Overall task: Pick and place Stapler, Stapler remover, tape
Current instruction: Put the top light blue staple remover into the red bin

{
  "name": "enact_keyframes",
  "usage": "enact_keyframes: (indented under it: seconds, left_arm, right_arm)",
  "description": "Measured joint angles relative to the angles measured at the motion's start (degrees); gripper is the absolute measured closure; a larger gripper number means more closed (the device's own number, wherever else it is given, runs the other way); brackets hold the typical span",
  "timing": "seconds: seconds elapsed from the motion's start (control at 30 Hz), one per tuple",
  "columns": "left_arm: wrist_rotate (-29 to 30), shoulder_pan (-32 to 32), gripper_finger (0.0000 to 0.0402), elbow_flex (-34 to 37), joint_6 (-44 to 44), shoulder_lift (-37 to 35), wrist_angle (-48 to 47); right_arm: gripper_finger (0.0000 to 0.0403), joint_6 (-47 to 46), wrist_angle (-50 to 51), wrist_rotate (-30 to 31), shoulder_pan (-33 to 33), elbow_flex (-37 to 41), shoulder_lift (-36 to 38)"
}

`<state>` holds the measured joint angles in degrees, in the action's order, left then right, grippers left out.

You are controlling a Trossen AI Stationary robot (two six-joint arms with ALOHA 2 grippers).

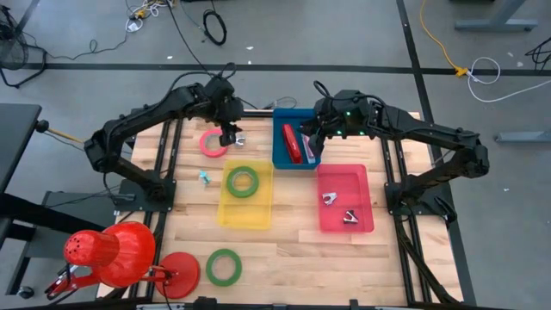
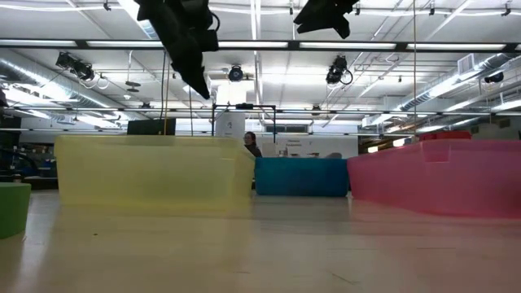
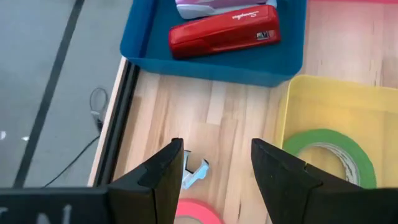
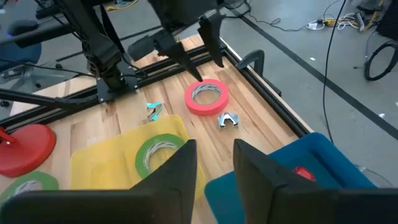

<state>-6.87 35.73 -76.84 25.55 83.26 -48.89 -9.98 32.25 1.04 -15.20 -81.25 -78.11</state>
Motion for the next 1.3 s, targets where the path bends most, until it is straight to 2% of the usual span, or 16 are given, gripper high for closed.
enact_keyframes:
  seconds: [0.17,0.37,0.53,0.87,1.1,1.3]
  left_arm:
    - [-2.8,2.8,0.0209,0.3,2.2,0.4,-0.1]
    - [-3.6,5.2,0.0209,5.7,6.2,0.4,-0.2]
    - [-2.6,5.7,0.0209,12.6,11.2,0.4,8.7]
    - [-1.3,5.2,0.0209,22.9,21.6,0.4,19.9]
    - [-1.2,5.0,0.0209,27.8,21.6,0.7,26.1]
    - [2.5,4.6,0.0209,27.8,19.7,3.3,29.9]
  right_arm:
    - [0.0325,1.7,0.1,0.0,0.0,0.0,0.0]
    - [0.0357,2.5,1.1,-0.4,0.0,0.0,0.0]
    - [0.0374,3.9,1.6,-0.5,0.0,0.0,0.0]
    - [0.038,4.9,1.7,-0.5,0.0,0.0,0.0]
    - [0.038,4.8,1.7,-0.5,0.0,0.0,0.0]
    - [0.038,4.7,1.7,-0.5,0.0,0.0,0.0]
